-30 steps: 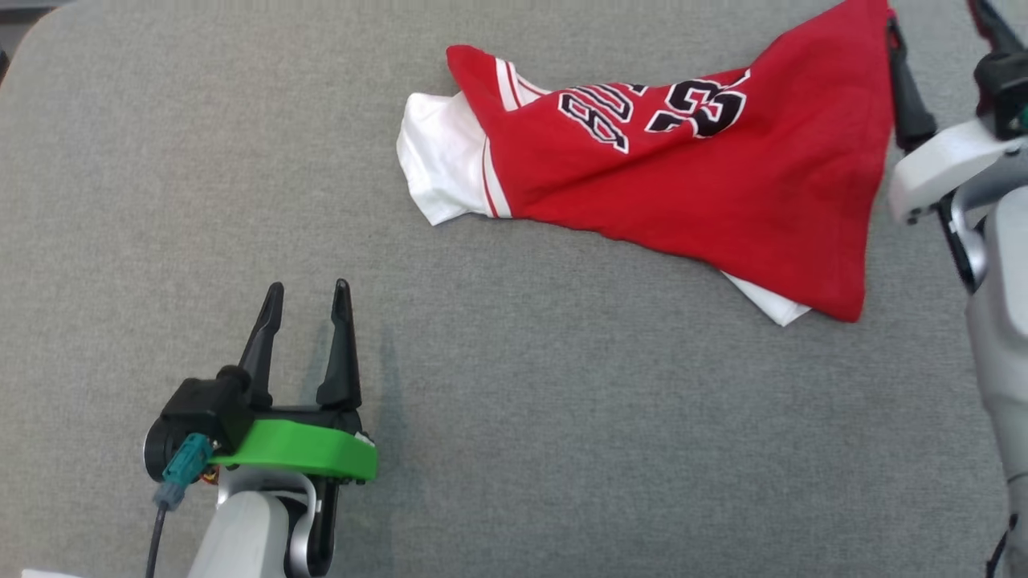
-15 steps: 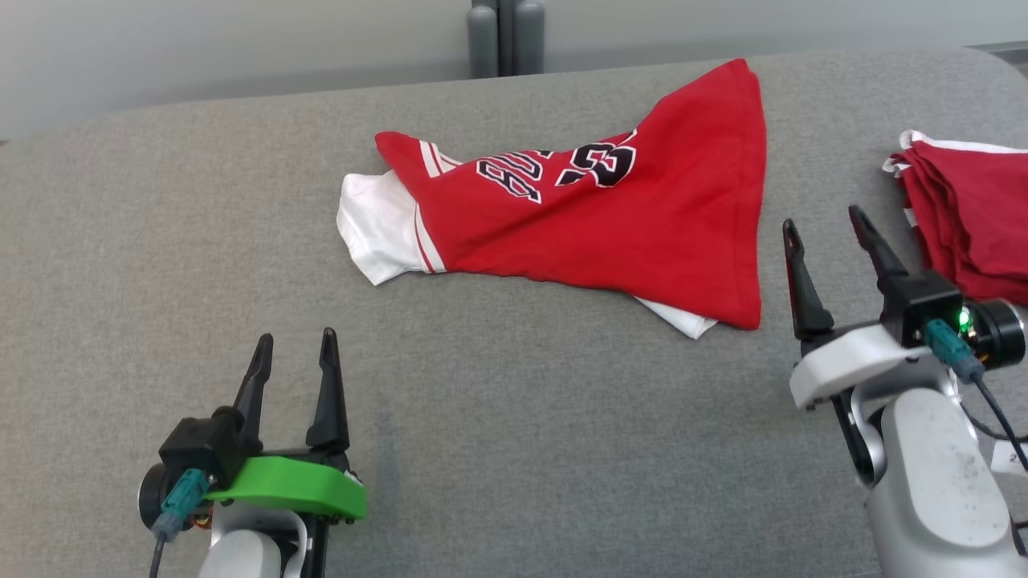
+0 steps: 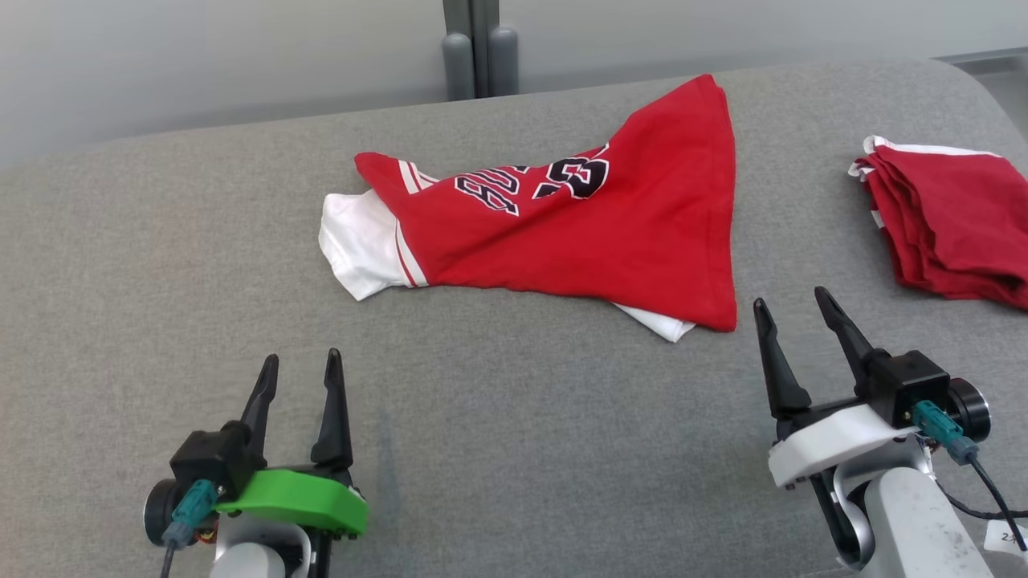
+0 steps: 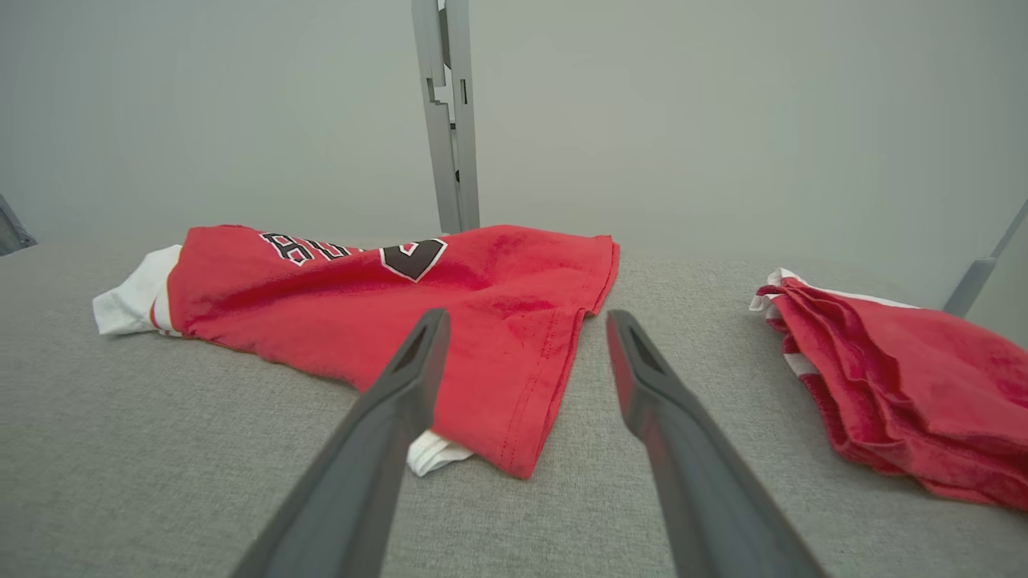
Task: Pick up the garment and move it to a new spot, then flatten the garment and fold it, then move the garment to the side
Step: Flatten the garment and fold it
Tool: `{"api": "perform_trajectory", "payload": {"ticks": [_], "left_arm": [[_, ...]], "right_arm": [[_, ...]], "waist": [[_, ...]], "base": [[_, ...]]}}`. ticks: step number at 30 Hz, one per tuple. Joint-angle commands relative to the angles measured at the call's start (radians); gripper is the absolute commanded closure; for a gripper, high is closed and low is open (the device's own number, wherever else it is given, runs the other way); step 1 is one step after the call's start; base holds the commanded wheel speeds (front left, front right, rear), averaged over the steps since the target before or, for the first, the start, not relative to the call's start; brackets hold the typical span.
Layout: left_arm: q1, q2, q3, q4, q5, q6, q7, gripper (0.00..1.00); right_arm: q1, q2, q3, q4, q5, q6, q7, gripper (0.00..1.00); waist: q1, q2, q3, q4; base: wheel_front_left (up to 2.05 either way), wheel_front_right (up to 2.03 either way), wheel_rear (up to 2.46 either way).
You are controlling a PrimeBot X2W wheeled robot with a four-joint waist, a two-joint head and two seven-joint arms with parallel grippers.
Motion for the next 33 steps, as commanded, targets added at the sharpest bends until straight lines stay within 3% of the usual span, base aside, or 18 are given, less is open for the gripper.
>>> {"api": "perform_trajectory", "payload": {"ticks": [1,10,19,23,24,28,29,33], "left_arm": [[-0.030,0.004,0.002,0.006,0.006,-0.001,-0.001,0.00],[-0.220,0.041,0.001,0.155,0.054,-0.020,0.000,0.00],[-0.411,0.088,-0.027,0.395,0.003,-0.035,0.067,0.01],[-0.462,0.096,-0.041,0.467,-0.036,-0.037,0.084,0.28],[-0.470,0.097,-0.046,0.482,-0.041,-0.038,0.087,0.29],[-0.491,0.098,-0.082,0.527,-0.067,-0.039,0.090,0.74],[-0.492,0.099,-0.093,0.531,-0.076,-0.039,0.084,1.00],[-0.491,0.107,-0.131,0.524,-0.096,-0.039,0.049,1.00]], "right_arm": [[-0.002,-0.002,0.007,-0.009,-0.004,-0.002,-0.004,0.00],[-0.045,-0.002,0.030,-0.055,-0.022,-0.002,-0.004,0.00],[-0.076,-0.002,0.038,-0.067,-0.017,-0.002,-0.004,0.00],[-0.088,-0.002,0.036,-0.071,-0.018,-0.002,-0.004,0.00],[-0.090,-0.002,0.036,-0.071,-0.020,-0.002,-0.004,0.00],[-0.096,-0.002,0.030,-0.075,-0.029,-0.002,-0.004,0.00],[-0.097,-0.002,0.027,-0.076,-0.028,-0.002,-0.004,0.00],[-0.090,-0.002,0.008,-0.077,-0.031,-0.002,-0.004,0.00]], "waist": [[0.0000,0.0000,0.017,-0.009],[0.0000,0.0000,0.117,-0.055],[0.0000,0.0000,0.205,-0.102],[0.0000,0.0000,0.233,-0.118],[0.0000,0.0000,0.237,-0.120],[0.0000,0.0000,0.246,-0.127],[0.0000,0.0000,0.246,-0.128],[0.0000,0.0000,0.234,-0.116]], "base": [[0.00,0.00,0.00],[0.00,0.00,0.00],[0.00,0.00,0.00],[0.00,0.00,0.00],[0.00,0.00,0.00],[0.00,0.00,0.00],[0.00,0.00,0.00],[0.00,0.00,0.00]]}}
